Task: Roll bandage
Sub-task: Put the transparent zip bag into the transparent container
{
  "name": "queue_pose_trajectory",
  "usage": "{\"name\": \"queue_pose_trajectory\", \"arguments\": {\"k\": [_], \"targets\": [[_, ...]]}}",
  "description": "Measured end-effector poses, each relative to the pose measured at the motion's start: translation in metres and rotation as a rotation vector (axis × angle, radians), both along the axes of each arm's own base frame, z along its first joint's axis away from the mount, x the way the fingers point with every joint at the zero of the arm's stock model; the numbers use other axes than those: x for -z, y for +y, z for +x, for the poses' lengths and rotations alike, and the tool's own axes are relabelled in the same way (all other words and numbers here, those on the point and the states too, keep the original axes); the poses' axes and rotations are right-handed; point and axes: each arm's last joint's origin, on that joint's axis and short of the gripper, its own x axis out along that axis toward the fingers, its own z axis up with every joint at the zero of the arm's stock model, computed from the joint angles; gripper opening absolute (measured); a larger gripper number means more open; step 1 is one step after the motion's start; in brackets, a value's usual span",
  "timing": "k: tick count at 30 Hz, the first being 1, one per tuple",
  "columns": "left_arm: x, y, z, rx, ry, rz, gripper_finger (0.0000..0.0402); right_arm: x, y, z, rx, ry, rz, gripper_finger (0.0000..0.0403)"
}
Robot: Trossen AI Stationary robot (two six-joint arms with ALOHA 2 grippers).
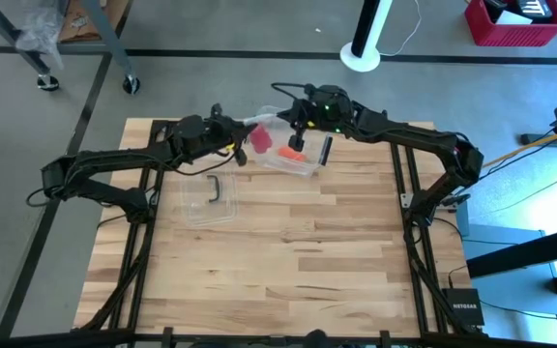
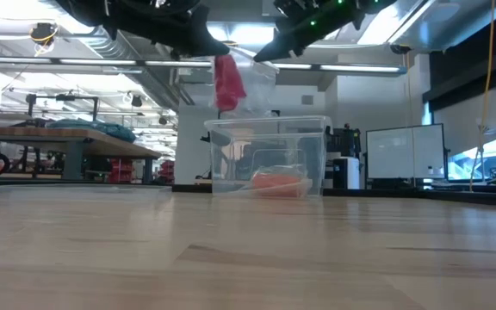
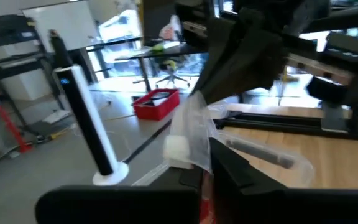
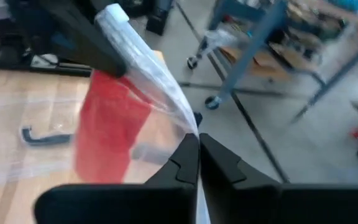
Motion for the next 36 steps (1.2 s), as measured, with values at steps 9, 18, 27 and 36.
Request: {"name": "queue_pose_trajectory", "arguments": {"k": [9,18,27,36], "targets": [[-0.008,0.001,0.001,-0.168,-0.086,0.042,0.0002,-0.037,0.007,-0.048,0.464,0.032,-0.093,0.0106],[0.010,0.005,0.019,-0.138,-0.075,0.023,0.0003,-0.044,0.014,-0.059,0.304,0.029,-0.030,0.0146],[0.021,0.003,0.021,-0.128,0.028,-0.006,0.0020,-0.024,0.006,-0.059,0.323,0.165,0.040,0.0147],[0.037,0.012,0.015,-0.044,0.137,-0.141,0.0118,0.029,-0.051,-0.027,0.287,0.209,0.132,0.0147]]}}
